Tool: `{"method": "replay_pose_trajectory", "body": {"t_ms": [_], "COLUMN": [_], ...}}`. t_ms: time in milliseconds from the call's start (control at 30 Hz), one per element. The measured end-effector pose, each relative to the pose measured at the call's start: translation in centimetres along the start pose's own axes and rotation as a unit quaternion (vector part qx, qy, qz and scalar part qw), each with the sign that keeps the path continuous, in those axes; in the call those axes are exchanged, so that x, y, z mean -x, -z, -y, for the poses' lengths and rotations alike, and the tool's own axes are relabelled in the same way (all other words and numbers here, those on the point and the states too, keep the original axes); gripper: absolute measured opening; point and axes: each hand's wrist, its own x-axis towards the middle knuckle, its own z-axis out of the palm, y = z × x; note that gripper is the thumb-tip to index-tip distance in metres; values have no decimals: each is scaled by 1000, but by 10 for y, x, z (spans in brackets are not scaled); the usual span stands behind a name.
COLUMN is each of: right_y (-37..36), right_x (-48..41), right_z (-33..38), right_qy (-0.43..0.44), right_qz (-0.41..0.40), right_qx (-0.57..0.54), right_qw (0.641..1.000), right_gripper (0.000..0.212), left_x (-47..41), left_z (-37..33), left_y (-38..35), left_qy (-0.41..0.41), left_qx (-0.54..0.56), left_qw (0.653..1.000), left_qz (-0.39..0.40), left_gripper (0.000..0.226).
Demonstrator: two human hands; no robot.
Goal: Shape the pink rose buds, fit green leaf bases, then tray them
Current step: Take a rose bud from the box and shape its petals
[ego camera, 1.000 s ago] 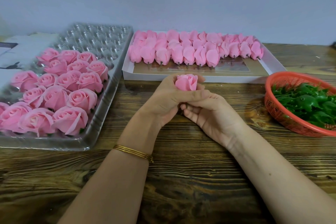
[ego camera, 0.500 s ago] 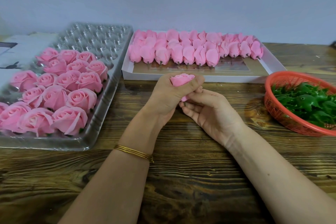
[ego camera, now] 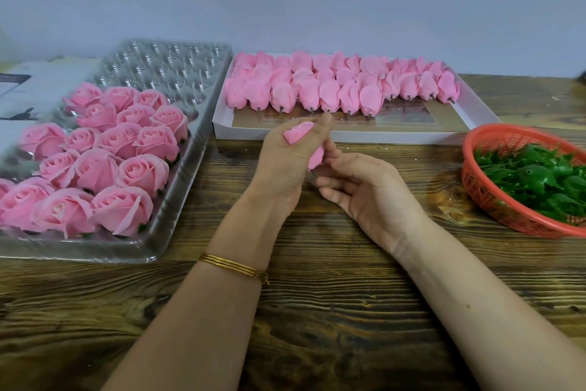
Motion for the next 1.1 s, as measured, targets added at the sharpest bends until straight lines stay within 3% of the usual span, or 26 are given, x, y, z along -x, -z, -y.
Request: {"method": "replay_pose_trajectory", "body": {"t_ms": [100,267,467,767,967,1100], "right_y": [3,6,6,9,10,10], "right_x": [-1,-3,-4,-6,-8,-8], "right_z": [3,7,7,8,7,6], "right_qy": [28,52,57,60,57,59], "right_qz": [-43,-81,-52,-12,-40,-60], "right_qx": [14,31,66,50,35,42], "right_qw": [999,995,995,997,997,996], "right_gripper": [17,5,15,27,23,46], "left_x": [-2,0,0,1,0,0], "left_z": [1,7,10,9,7,7], "left_y": [0,-3,-4,-6,-2,-1], "left_qy": [-16,-7,-15,11,33,34], "left_qx": [4,-39,-103,-60,-42,-42], "left_qw": [1000,999,992,992,989,986], "left_qz": [-17,21,77,114,139,161], "left_gripper": [18,19,23,31,44,54]}}
